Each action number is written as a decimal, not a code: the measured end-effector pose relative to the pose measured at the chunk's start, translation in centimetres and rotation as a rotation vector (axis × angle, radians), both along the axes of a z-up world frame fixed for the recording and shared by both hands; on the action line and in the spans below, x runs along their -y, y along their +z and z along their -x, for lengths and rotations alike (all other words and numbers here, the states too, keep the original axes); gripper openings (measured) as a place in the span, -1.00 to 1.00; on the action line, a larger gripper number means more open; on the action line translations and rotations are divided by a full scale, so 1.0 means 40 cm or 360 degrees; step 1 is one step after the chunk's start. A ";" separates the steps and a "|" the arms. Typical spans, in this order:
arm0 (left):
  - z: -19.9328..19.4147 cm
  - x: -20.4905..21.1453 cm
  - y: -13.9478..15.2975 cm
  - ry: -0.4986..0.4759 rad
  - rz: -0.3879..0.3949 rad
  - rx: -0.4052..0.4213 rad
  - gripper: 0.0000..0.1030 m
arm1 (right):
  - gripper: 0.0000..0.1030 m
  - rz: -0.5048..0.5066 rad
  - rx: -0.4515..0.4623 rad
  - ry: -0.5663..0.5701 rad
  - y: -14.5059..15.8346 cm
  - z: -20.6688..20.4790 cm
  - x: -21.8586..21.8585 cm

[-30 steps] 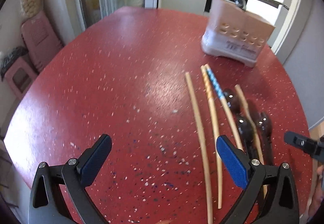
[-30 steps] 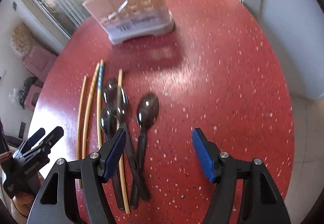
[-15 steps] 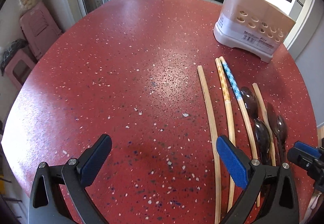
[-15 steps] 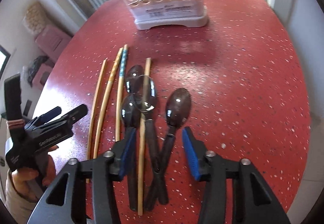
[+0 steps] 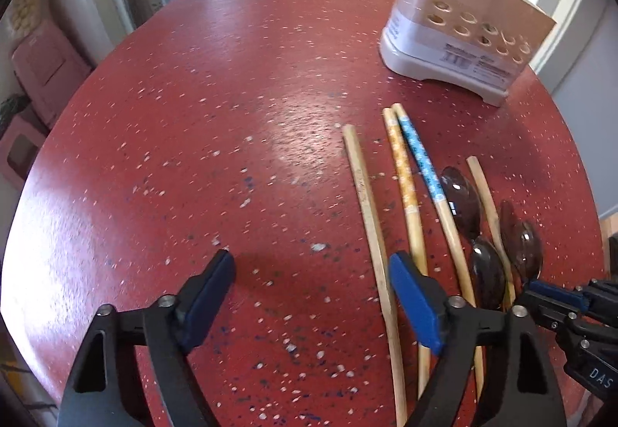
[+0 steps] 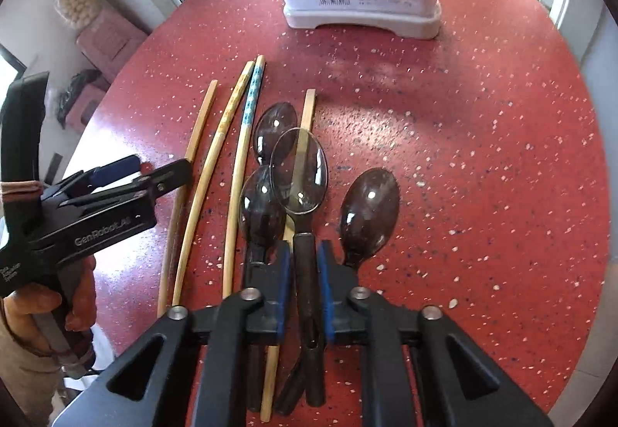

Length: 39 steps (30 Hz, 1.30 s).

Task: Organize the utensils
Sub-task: 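Grasp another dark spoon with right tool while left tool grasps a plain chopstick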

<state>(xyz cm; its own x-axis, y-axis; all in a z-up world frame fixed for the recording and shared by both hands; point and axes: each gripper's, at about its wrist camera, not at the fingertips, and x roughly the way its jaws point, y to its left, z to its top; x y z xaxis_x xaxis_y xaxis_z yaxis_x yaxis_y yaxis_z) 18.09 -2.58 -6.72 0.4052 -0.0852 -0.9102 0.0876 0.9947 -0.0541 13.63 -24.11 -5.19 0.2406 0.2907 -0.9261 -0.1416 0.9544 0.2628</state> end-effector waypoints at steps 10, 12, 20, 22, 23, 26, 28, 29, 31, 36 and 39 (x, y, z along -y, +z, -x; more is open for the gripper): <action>-0.054 0.040 0.013 -0.0142 -0.0072 -0.0134 0.68 | -0.75 -0.0128 0.0030 -0.0015 0.033 0.015 0.039; -0.068 0.043 0.014 -0.0143 -0.0076 -0.0192 0.68 | -0.75 -0.0147 0.0048 -0.0024 0.045 0.020 0.058; -0.117 0.073 0.018 -0.0214 -0.0097 -0.0295 0.31 | -0.75 -0.0214 0.0108 -0.0052 0.081 0.050 0.106; -0.131 0.094 0.019 -0.0249 -0.0104 -0.0296 0.03 | -0.75 -0.0220 0.0117 -0.0057 0.087 0.050 0.111; -0.125 0.100 0.023 -0.0256 -0.0105 -0.0289 -0.22 | -0.75 -0.0222 0.0121 -0.0061 0.090 0.051 0.114; -0.123 0.106 0.026 -0.0252 -0.0061 -0.0248 -0.32 | -0.75 -0.0225 0.0131 -0.0070 0.101 0.061 0.123; -0.111 0.095 0.028 -0.0228 -0.0005 -0.0204 -0.33 | -0.75 -0.0227 0.0137 -0.0076 0.105 0.067 0.123; -0.105 0.089 0.032 -0.0212 0.0026 -0.0170 -0.33 | -0.75 -0.0227 0.0143 -0.0078 0.108 0.070 0.126; -0.089 0.074 0.043 -0.0182 0.0093 -0.0101 -0.33 | -0.75 -0.0223 0.0157 -0.0086 0.113 0.077 0.127; -0.033 0.047 0.091 -0.0148 0.0191 0.0101 -0.33 | -0.75 -0.0214 0.0223 -0.0095 0.137 0.095 0.137; -0.007 0.036 0.133 -0.0134 0.0254 0.0217 -0.33 | -0.75 -0.0216 0.0281 -0.0097 0.156 0.101 0.139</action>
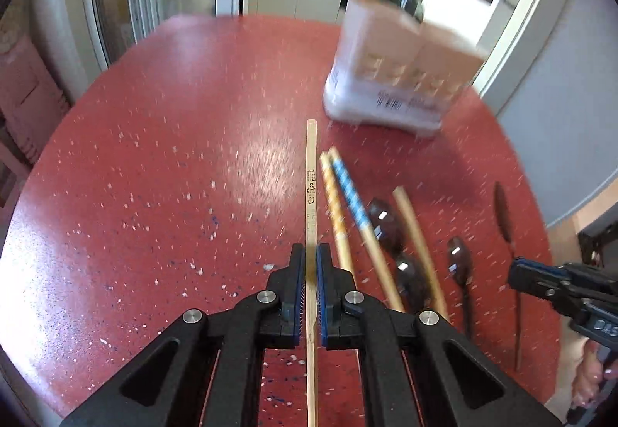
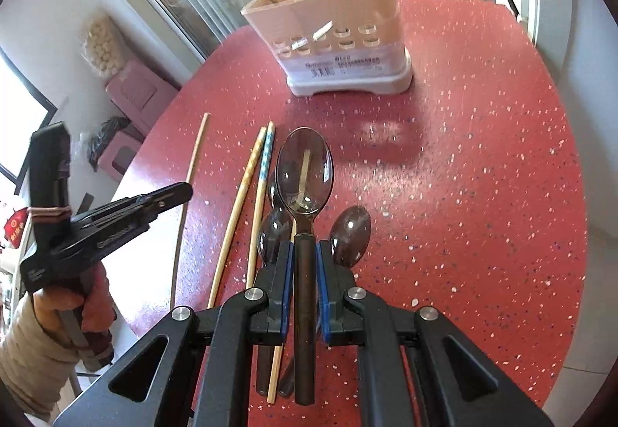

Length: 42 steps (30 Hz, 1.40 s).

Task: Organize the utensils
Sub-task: 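Grasp another dark spoon with right tool while left tool grasps a plain chopstick, then lower spoon and chopstick into the utensil holder and open both tools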

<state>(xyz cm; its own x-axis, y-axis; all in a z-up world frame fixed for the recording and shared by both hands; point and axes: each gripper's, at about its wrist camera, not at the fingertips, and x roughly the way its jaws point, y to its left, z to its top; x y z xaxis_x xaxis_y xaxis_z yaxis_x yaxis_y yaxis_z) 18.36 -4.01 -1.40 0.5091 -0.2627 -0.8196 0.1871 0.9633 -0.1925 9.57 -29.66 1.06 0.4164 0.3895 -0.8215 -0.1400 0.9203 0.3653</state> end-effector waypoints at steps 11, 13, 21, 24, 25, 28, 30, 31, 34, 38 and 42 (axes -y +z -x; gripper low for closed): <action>0.039 -0.015 0.187 -0.0009 0.0196 0.0300 -0.33 | -0.75 -0.0017 0.0222 -0.0019 0.110 -0.003 0.006; 0.041 -0.022 0.211 -0.0007 0.0227 0.0338 -0.33 | -0.75 -0.0029 0.0254 -0.0027 0.131 -0.012 0.010; -0.034 0.000 0.316 -0.0034 0.0304 0.0488 -0.33 | -0.75 -0.0031 0.0344 -0.0015 0.209 -0.092 0.015; -0.083 0.010 0.348 -0.0034 0.0333 0.0520 -0.33 | -0.75 -0.0010 0.0388 -0.0020 0.241 -0.132 0.018; -0.100 0.013 0.359 -0.0033 0.0338 0.0536 -0.33 | -0.75 -0.0008 0.0399 -0.0023 0.249 -0.150 0.020; -0.151 0.030 0.382 -0.0031 0.0359 0.0570 -0.33 | -0.75 0.0004 0.0431 -0.0025 0.274 -0.204 0.017; -0.191 0.044 0.401 -0.0042 0.0359 0.0595 -0.33 | -0.75 0.0029 0.0464 -0.0021 0.288 -0.247 0.013; -0.219 0.054 0.414 -0.0043 0.0356 0.0617 -0.33 | -0.75 0.0035 0.0476 -0.0018 0.295 -0.266 0.012; -0.275 0.074 0.434 -0.0045 0.0360 0.0658 -0.33 | -0.75 0.0051 0.0520 -0.0023 0.313 -0.334 0.007; -0.352 0.099 0.446 -0.0031 0.0375 0.0713 -0.33 | -0.75 0.0044 0.0571 -0.0056 0.319 -0.410 0.017; -0.409 0.120 0.444 -0.0025 0.0375 0.0758 -0.33 | -0.75 0.0032 0.0608 -0.0081 0.312 -0.486 0.023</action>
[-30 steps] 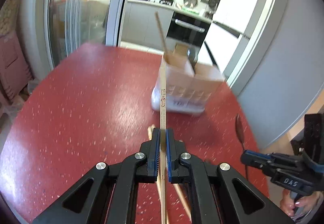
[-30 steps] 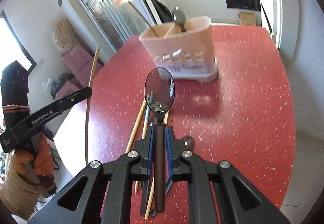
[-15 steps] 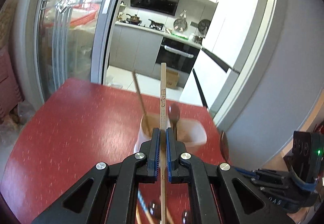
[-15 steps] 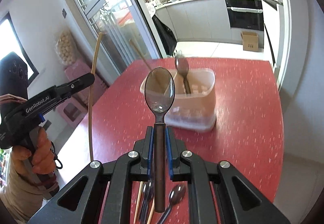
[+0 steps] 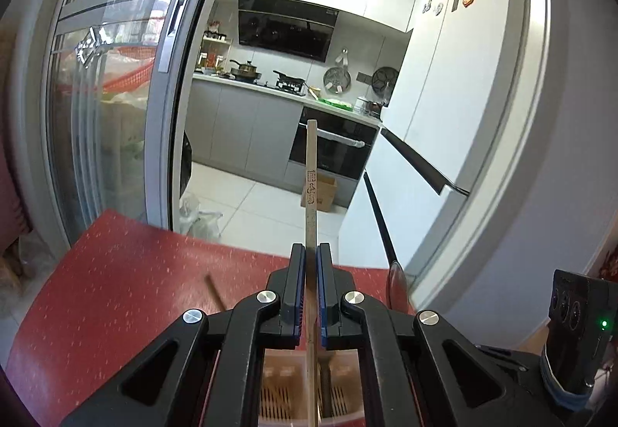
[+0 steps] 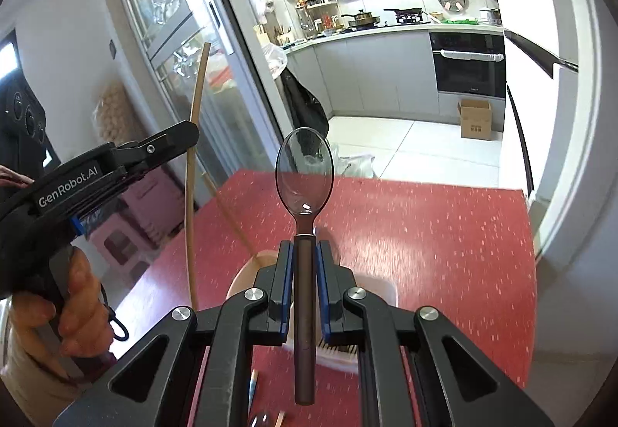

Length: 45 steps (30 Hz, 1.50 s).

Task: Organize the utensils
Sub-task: 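Lower spoon and chopstick into the utensil holder and open both tools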

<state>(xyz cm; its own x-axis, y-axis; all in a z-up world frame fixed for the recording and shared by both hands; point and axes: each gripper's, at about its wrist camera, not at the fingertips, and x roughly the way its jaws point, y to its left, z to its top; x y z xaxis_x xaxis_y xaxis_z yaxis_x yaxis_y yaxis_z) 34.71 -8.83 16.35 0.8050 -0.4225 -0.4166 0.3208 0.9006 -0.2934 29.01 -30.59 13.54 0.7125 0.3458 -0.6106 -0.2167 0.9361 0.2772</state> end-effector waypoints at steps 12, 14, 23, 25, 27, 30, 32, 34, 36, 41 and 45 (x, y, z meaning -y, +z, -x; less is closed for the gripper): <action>-0.076 0.040 -0.119 0.0131 0.0008 0.0105 -0.33 | -0.75 0.0114 0.0198 0.0001 -0.104 -0.091 -0.031; -0.065 0.045 -0.144 0.0150 -0.0011 0.0142 -0.33 | -0.75 0.0168 0.0240 -0.0009 -0.127 -0.087 -0.035; -0.011 0.062 -0.214 0.0158 -0.0134 0.0167 -0.33 | -0.75 0.0296 0.0361 0.0008 -0.172 -0.057 -0.059; 0.002 0.059 -0.227 0.0151 -0.0153 0.0152 -0.33 | -0.75 0.0330 0.0367 0.0023 -0.182 -0.044 -0.067; 0.012 0.058 -0.235 0.0141 -0.0166 0.0139 -0.32 | -0.75 0.0336 0.0360 0.0031 -0.192 -0.032 -0.069; 0.025 0.057 -0.249 0.0133 -0.0215 0.0107 -0.32 | -0.75 0.0352 0.0326 0.0045 -0.208 -0.024 -0.067; 0.033 0.056 -0.256 0.0134 -0.0235 0.0083 -0.32 | -0.75 0.0365 0.0299 0.0050 -0.217 -0.020 -0.067; 0.043 0.053 -0.263 0.0137 -0.0255 0.0070 -0.32 | -0.75 0.0371 0.0265 0.0061 -0.220 -0.022 -0.069; 0.050 0.050 -0.265 0.0141 -0.0280 0.0049 -0.32 | -0.72 0.0368 0.0246 0.0065 -0.219 -0.021 -0.066; 0.059 0.032 -0.263 0.0155 -0.0295 0.0006 -0.32 | -0.25 0.0319 0.0190 0.0066 -0.210 -0.027 -0.058; 0.072 0.014 -0.257 0.0174 -0.0306 -0.0024 -0.32 | -0.11 0.0286 0.0191 0.0037 -0.190 -0.012 -0.050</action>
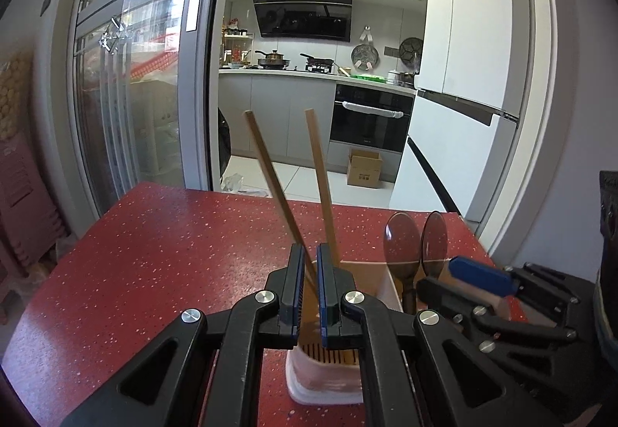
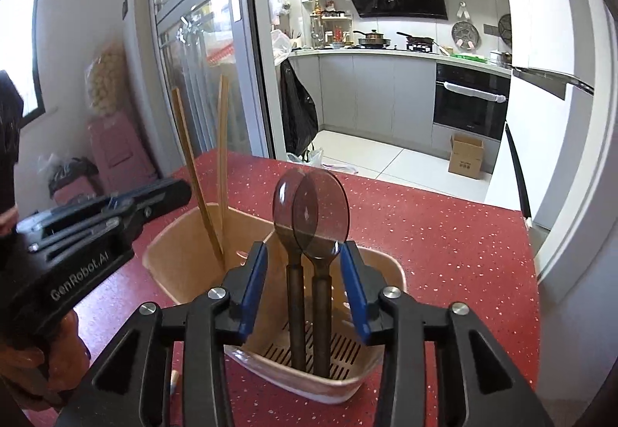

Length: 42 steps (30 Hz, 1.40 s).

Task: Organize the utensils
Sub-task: 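Lower spoon and chopstick into the utensil holder and open both tools, then withdraw both tools from the holder back over the table utensils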

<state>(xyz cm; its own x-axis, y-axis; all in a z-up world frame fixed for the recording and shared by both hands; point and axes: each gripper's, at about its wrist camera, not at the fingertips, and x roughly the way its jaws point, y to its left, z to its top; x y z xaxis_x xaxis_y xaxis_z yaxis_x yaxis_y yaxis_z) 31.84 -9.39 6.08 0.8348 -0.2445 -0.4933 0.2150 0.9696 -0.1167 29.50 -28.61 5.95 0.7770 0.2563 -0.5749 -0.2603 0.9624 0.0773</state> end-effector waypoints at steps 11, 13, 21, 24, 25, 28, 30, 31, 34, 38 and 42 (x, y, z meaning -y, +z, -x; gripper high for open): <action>0.116 -0.069 -0.020 0.0032 -0.0038 -0.0239 -0.32 | 0.39 -0.0295 -0.0153 -0.0105 0.048 0.114 0.053; 0.147 -0.080 -0.031 0.0010 -0.0037 -0.0290 -0.32 | 0.51 -0.0338 -0.0226 -0.0134 0.039 0.151 0.060; 0.327 -0.133 -0.103 -0.0010 -0.0075 -0.0446 0.95 | 0.63 -0.0458 -0.0574 -0.0265 -0.060 0.298 0.081; 0.392 -0.140 -0.126 -0.0001 -0.0139 -0.0466 0.97 | 0.71 -0.0438 -0.0683 -0.0303 -0.099 0.345 0.087; 0.404 -0.142 -0.133 0.0003 -0.0144 -0.0475 0.97 | 0.75 -0.0441 -0.0715 -0.0320 -0.113 0.366 0.090; 0.448 -0.164 -0.168 0.0030 -0.0114 -0.0563 1.00 | 0.98 -0.0448 -0.0757 -0.0358 -0.140 0.414 0.094; 0.470 -0.174 -0.183 0.0069 -0.0107 -0.0588 1.00 | 0.99 -0.0453 -0.0758 -0.0376 -0.151 0.442 0.098; 0.480 -0.180 -0.189 0.0070 -0.0112 -0.0605 1.00 | 0.99 -0.0452 -0.0755 -0.0385 -0.153 0.456 0.098; 0.506 -0.190 -0.201 0.0060 -0.0115 -0.0639 1.00 | 0.99 -0.0468 -0.0744 -0.0411 -0.159 0.491 0.101; 0.538 -0.192 -0.213 0.0037 -0.0129 -0.0676 1.00 | 0.99 -0.0461 -0.0756 -0.0445 -0.162 0.522 0.100; 0.552 -0.188 -0.225 0.0040 -0.0149 -0.0719 1.00 | 0.99 -0.0491 -0.0880 -0.0425 -0.179 0.531 0.098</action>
